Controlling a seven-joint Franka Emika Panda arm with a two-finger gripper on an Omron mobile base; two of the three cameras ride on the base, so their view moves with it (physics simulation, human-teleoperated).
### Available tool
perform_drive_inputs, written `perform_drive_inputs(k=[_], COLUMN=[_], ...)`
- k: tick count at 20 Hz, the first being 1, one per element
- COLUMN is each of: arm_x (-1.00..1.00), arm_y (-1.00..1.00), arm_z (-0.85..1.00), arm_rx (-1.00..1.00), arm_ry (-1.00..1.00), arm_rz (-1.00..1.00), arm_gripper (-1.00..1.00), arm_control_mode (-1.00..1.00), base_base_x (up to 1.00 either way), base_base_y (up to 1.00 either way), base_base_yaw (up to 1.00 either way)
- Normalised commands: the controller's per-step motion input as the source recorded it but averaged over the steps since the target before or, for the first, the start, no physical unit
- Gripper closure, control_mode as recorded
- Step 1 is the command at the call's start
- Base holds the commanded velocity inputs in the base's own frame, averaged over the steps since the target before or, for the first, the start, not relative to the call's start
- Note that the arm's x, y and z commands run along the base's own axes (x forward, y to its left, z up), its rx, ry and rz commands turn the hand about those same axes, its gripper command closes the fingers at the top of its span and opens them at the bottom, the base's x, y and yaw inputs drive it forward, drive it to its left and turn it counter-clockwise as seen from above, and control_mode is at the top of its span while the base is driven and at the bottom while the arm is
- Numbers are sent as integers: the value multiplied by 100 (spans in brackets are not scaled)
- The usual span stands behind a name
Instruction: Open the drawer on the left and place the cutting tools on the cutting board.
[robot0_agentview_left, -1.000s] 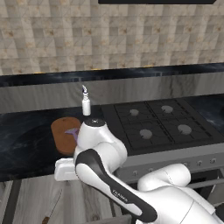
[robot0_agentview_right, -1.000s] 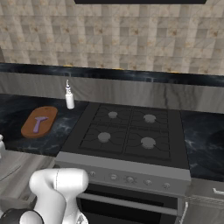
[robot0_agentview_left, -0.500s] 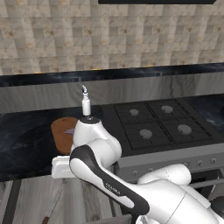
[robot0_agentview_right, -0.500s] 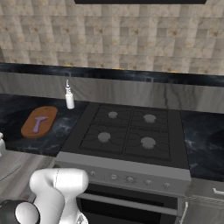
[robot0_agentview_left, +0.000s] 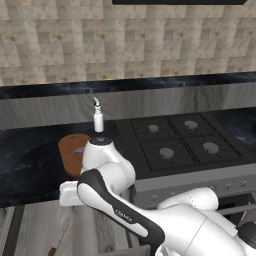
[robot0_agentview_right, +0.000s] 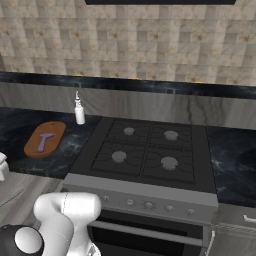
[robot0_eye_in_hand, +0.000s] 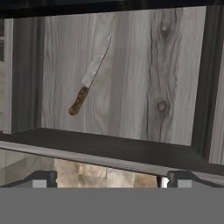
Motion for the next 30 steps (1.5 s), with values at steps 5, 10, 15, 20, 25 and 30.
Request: perform_drive_inputs(k=[5,10,15,20,25,30], arm_x=[0,1,3,5,4,10], arm_y=[3,4,1,6,9,10], arm_z=[-29,-30,-36,-30,-9,-6], arm_rx=[-4,-5,-7,-7,-4,-2], arm_ry=[0,0,0,0,0,1], arm_rz=[-1,-2,-2,-3,0,0], arm_gripper=[-100,-100,-100,-100,-100,-100], arm_control_mode=[-100,-100,-100,-100,-100,-100], base_base_x=[0,0,0,0,0,0], base_base_y=[0,0,0,0,0,0], base_base_yaw=[0,0,0,0,0,0])
